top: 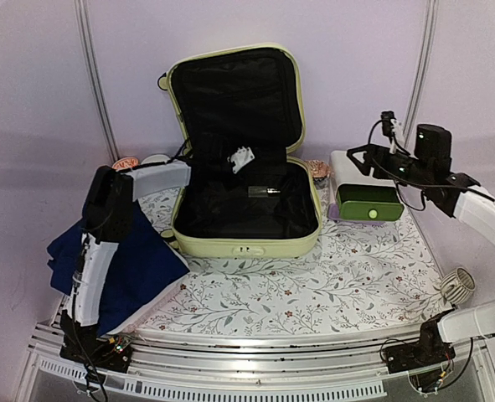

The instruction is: Open, take out, and arrange the luggage

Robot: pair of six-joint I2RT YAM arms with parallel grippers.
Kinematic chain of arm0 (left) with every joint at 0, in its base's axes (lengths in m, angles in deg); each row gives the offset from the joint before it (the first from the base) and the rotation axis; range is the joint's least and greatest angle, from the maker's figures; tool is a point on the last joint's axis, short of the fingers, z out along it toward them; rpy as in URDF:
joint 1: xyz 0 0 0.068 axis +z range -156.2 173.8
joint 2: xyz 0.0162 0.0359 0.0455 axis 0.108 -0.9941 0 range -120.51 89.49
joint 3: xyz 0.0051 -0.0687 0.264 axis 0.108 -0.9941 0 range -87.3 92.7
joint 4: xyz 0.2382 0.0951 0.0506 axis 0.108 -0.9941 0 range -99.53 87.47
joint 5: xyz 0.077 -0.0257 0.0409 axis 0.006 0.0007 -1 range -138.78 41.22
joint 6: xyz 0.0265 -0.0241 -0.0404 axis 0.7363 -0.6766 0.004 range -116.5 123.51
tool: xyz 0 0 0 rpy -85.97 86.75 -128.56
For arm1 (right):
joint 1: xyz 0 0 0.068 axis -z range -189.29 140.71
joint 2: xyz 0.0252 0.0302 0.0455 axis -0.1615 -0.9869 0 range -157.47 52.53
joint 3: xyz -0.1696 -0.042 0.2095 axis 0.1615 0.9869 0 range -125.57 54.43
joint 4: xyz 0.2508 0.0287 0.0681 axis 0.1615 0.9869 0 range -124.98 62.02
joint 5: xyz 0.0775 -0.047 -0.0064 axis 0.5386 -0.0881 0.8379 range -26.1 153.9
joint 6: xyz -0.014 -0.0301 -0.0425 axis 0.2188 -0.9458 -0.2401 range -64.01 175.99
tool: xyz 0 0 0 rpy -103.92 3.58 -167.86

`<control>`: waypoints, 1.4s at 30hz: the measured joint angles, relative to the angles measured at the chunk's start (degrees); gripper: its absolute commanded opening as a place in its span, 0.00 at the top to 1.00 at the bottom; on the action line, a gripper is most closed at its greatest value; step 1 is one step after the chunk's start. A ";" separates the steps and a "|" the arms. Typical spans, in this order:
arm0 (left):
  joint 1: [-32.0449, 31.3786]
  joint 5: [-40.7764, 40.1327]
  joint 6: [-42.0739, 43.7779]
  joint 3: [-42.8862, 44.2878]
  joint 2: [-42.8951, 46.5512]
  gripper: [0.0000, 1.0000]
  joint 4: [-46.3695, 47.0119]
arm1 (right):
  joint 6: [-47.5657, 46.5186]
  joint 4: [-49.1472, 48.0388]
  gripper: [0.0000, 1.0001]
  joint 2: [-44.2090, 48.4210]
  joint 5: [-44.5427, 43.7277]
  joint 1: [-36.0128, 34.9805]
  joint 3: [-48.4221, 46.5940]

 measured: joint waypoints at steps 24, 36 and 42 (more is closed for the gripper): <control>-7.87 -25.35 -49.59 -34.03 43.43 0.37 -24.83 | -27.10 24.17 0.98 -49.48 -5.20 -23.10 -41.31; -12.33 -22.12 -64.50 -51.01 67.32 0.33 -30.36 | -32.44 32.87 0.97 -53.11 -5.44 -29.99 -41.31; -9.38 -19.32 -65.37 -52.11 64.85 0.31 -29.14 | -38.88 34.58 0.97 -50.75 -5.70 -33.55 -36.17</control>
